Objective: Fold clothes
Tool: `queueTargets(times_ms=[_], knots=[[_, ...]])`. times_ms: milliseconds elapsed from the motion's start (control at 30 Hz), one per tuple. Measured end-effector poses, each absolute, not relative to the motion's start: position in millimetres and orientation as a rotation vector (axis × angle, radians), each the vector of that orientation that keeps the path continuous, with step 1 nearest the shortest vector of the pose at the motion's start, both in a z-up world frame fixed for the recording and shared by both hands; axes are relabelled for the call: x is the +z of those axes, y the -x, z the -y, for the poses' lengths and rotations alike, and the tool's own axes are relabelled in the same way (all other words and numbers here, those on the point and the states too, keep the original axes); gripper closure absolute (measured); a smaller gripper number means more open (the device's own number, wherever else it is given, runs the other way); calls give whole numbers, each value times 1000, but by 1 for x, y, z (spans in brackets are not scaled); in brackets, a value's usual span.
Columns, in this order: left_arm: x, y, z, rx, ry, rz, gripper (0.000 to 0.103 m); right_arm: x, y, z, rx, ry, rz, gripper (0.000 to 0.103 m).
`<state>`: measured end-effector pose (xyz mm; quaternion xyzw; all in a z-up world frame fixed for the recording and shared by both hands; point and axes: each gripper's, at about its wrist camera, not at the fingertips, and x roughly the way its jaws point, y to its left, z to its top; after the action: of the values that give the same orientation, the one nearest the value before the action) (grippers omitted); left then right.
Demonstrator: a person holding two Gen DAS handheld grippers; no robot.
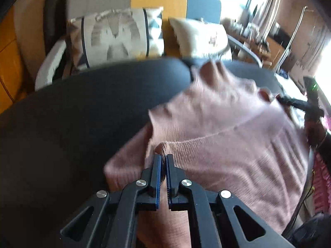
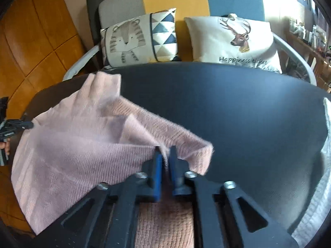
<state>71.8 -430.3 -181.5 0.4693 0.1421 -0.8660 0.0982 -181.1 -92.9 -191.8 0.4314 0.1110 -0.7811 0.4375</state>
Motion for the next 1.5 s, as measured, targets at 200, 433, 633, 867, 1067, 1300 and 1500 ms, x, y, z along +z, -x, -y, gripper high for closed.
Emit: queueTargets(times_ms=[200,433,633,867,1067,1300,1500], knots=[[-171,-85,443,-2557,-1283,-501,93,-165,167,93,-1966,-936,-356,35],[-159,-69,462,-2554,-1226,-564,87,-194,176,144,-1806,-993,-541,21],[-186,-41,465,-2506,-1390,-565,87,-206,190,148,-1733,-1070,-472,64],[-198,-22,456,-2494,-1512,-520,86,-194,184,130,-1817,-1038,-395,86],[-191,-36,459,-2515,-1371,-645,97,-170,187,114,-1941,-981,-302,89],[-188,-36,444,-2539,-1389,-539,97,-175,192,124,-1851,-1036,-319,73],[-200,-23,446,-2460,-1468,-489,84,-185,179,151,-1839,-1018,-449,27]])
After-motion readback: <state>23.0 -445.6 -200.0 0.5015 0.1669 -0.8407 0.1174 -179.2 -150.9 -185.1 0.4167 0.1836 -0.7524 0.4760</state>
